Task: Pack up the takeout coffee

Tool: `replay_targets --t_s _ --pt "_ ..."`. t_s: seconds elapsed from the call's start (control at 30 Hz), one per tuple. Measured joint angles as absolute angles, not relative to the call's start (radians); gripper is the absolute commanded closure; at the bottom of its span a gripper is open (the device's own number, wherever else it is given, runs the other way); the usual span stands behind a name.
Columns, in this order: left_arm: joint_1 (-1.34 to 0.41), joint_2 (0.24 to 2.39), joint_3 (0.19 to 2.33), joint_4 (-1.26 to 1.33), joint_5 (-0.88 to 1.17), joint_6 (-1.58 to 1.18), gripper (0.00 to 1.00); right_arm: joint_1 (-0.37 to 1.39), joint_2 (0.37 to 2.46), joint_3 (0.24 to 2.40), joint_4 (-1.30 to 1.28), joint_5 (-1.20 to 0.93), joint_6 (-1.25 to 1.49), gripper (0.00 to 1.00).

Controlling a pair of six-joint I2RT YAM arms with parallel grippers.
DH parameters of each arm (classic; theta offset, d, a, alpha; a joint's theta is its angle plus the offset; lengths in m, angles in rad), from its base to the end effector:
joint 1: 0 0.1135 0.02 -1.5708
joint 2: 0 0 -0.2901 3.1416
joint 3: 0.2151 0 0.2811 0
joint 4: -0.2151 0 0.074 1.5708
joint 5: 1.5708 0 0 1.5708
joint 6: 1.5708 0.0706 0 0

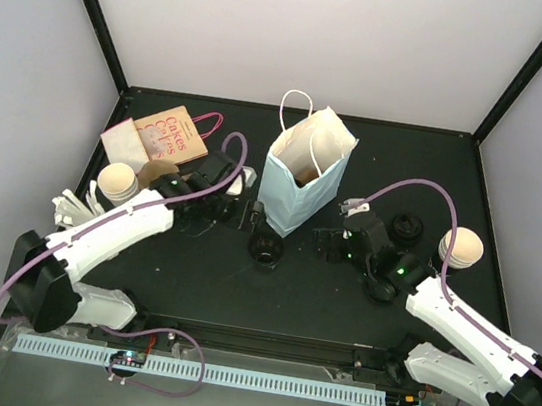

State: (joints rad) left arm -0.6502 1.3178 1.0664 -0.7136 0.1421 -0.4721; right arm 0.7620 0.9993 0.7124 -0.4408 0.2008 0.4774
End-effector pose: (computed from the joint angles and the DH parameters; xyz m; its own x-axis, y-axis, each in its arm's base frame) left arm 0.2409 -0.1958 0.2659 -0.8844 0.1071 -0.4542 0.2933 0.8846 -0.3626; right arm 0.1909 0.1627 0.2421 -0.6887 -0.0349 -0.7242 -0.2840 0.9320 0.2253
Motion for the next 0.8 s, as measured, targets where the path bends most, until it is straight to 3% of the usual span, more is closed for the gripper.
replay_targets --t_s 0.27,0.8 --pt "-0.528 1.135 0.945 -0.665 0.107 -0.491 0.01 0.762 1.024 0.739 -0.481 0.246 0.483 0.00" --pt "-0.520 0.929 0.860 -0.551 0.143 -0.372 0.01 0.762 1.052 0.828 -0.584 0.360 0.557 0.00"
